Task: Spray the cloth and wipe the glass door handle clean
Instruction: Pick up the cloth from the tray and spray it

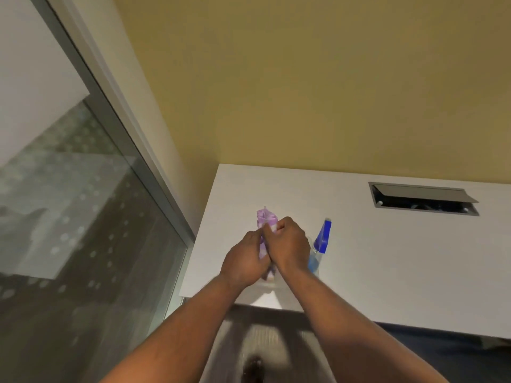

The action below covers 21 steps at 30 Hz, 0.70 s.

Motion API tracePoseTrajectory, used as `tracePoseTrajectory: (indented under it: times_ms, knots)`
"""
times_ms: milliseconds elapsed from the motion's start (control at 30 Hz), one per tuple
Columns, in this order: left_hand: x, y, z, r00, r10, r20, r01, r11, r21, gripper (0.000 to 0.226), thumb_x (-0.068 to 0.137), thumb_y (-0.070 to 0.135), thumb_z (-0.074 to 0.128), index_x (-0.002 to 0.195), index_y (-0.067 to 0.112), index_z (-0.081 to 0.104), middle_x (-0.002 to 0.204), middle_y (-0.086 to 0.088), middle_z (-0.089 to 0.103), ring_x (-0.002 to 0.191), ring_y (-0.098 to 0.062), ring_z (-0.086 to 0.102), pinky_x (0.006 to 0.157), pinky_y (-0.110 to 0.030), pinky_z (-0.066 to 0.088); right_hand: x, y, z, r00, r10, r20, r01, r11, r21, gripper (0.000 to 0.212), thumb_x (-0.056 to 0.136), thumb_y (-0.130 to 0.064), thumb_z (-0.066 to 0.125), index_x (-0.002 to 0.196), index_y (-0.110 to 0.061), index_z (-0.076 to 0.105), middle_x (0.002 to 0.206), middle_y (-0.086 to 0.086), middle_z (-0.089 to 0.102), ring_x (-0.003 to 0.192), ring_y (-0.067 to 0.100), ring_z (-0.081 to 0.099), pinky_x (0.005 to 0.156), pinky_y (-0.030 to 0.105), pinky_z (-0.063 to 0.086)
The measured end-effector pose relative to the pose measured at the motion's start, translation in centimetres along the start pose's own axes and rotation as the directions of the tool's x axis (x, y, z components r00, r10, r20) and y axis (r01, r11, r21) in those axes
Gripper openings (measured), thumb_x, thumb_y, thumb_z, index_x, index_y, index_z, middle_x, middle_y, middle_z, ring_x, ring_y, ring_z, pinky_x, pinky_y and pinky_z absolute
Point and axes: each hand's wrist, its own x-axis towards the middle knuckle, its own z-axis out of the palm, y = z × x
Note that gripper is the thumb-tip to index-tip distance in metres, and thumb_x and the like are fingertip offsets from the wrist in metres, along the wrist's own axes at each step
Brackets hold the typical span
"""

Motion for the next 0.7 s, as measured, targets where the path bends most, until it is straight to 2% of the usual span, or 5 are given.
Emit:
tracePoseTrajectory:
  times_ms: [133, 233, 333, 467, 700]
  knots:
    - [-0.8, 3.8, -3.0, 0.997, -0.057, -0.054, 0.042, 0.969, -0.245, 0.016, 0.100, 0.040, 0.050, 0.105, 0.027, 0.056, 0.070, 0.000, 0.074, 0.047, -0.017, 0.069, 0.056, -0.037, 0.063, -1.2, -3.4, -2.9, 0.994, -0.090, -0.065, 0.097, 0.989, 0.112, 0.032, 0.092, -0.048, 0.068, 0.076, -0.024, 0.054, 0.073, -0.008, 0.063, 0.066, 0.014, 0.059, 0.054, 0.025, 0.036]
    - [-0.7, 5.7, -4.7, 0.985, -0.120, -0.128, 0.073, 0.943, -0.325, 0.015, 0.104, 0.033, 0.044, 0.100, 0.027, 0.057, 0.065, -0.004, 0.073, 0.052, -0.024, 0.072, 0.052, -0.030, 0.059, -2.1, -5.1, -5.0, 0.974, -0.206, -0.096, 0.221, 0.959, 0.180, 0.029, 0.092, -0.046, 0.070, 0.077, -0.025, 0.057, 0.075, -0.008, 0.065, 0.066, 0.011, 0.058, 0.055, 0.023, 0.037]
    - [0.0, 7.0, -6.0, 0.967, -0.145, -0.210, 0.056, 0.924, -0.379, 0.016, 0.101, 0.034, 0.050, 0.099, 0.031, 0.066, 0.084, 0.004, 0.075, 0.077, -0.018, 0.074, 0.066, -0.029, 0.059, -2.5, -4.7, -6.6, 0.939, -0.296, -0.177, 0.337, 0.897, 0.288, 0.021, 0.093, -0.045, 0.068, 0.096, -0.024, 0.068, 0.097, -0.008, 0.069, 0.088, 0.013, 0.064, 0.071, 0.031, 0.051]
    - [0.1, 8.0, -7.0, 0.954, -0.195, -0.226, 0.042, 0.838, -0.545, 0.018, 0.081, 0.043, 0.067, 0.098, 0.036, 0.070, 0.099, 0.006, 0.077, 0.094, -0.018, 0.073, 0.089, -0.042, 0.059, -2.1, 0.0, -8.4, 0.889, -0.304, -0.343, 0.397, 0.885, 0.243, 0.052, 0.088, -0.041, 0.078, 0.130, -0.017, 0.059, 0.132, 0.001, 0.061, 0.123, 0.020, 0.056, 0.099, 0.040, 0.048]
    - [0.2, 8.7, -8.0, 0.931, -0.283, -0.230, 0.017, 0.662, -0.749, 0.012, 0.095, 0.017, 0.068, 0.106, 0.020, 0.073, 0.103, -0.005, 0.078, 0.100, -0.028, 0.075, 0.089, -0.041, 0.060, -1.7, 9.0, -8.6, 0.993, -0.116, -0.030, 0.120, 0.973, 0.196, 0.106, 0.080, -0.045, 0.086, 0.162, -0.023, 0.023, 0.168, 0.004, 0.029, 0.152, 0.028, 0.033, 0.117, 0.049, 0.041]
